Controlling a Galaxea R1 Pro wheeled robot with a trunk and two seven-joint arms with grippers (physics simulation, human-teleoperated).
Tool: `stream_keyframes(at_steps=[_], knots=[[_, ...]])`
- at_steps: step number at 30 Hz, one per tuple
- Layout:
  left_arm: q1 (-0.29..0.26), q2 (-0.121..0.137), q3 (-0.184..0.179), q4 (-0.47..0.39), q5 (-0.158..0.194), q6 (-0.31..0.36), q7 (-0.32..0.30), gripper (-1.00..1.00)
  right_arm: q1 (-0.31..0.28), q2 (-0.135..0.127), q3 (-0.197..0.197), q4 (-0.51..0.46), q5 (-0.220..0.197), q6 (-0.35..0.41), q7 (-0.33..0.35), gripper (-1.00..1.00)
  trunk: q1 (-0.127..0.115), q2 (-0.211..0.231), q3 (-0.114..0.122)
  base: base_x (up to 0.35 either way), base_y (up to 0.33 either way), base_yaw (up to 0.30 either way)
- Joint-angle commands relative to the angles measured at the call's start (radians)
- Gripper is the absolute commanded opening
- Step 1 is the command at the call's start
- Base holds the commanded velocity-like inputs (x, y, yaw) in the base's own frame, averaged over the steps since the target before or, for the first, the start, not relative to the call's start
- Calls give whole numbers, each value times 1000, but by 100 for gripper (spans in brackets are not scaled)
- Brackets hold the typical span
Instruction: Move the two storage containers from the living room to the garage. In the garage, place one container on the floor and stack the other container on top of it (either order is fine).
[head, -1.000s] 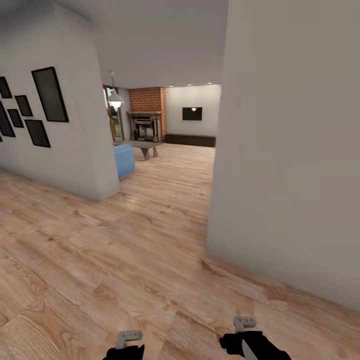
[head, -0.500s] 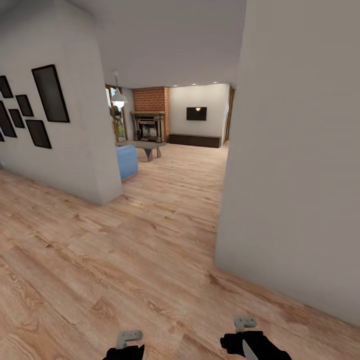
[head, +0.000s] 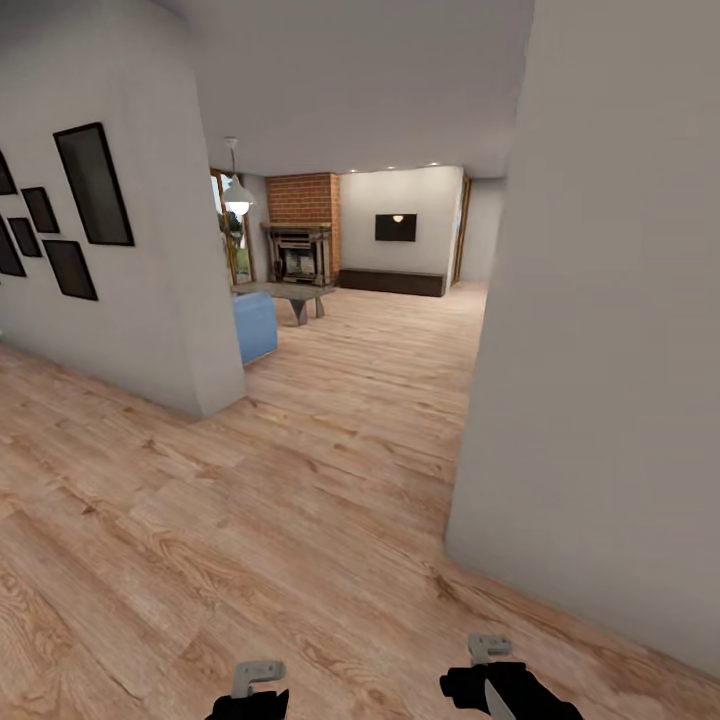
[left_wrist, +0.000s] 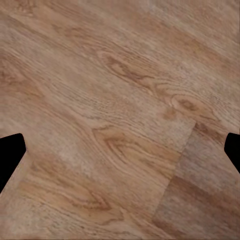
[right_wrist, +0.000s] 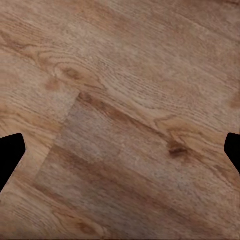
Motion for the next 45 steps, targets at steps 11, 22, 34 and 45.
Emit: stream_keyframes(at_steps=[11,22,34,45], knots=[[-1,0,-9,1,10,-4,0,100,0,1,-3,-2,3,6,3,100,0,0,-1,294,197,0],[-1,0,-9,1,10,-4,0,100,0,1,-3,-2,3,5,3,100,0,0,-1,293,198,0],[-1,0,-8,1,10,-5,0,100,0,1,-3,-2,3,5,3,100,0,0,-1,297,181,0],[-1,0,-9,1,10,-5,0,100,0,1,-3,-2,3,5,3,100,0,0,-1,299,177,0]])
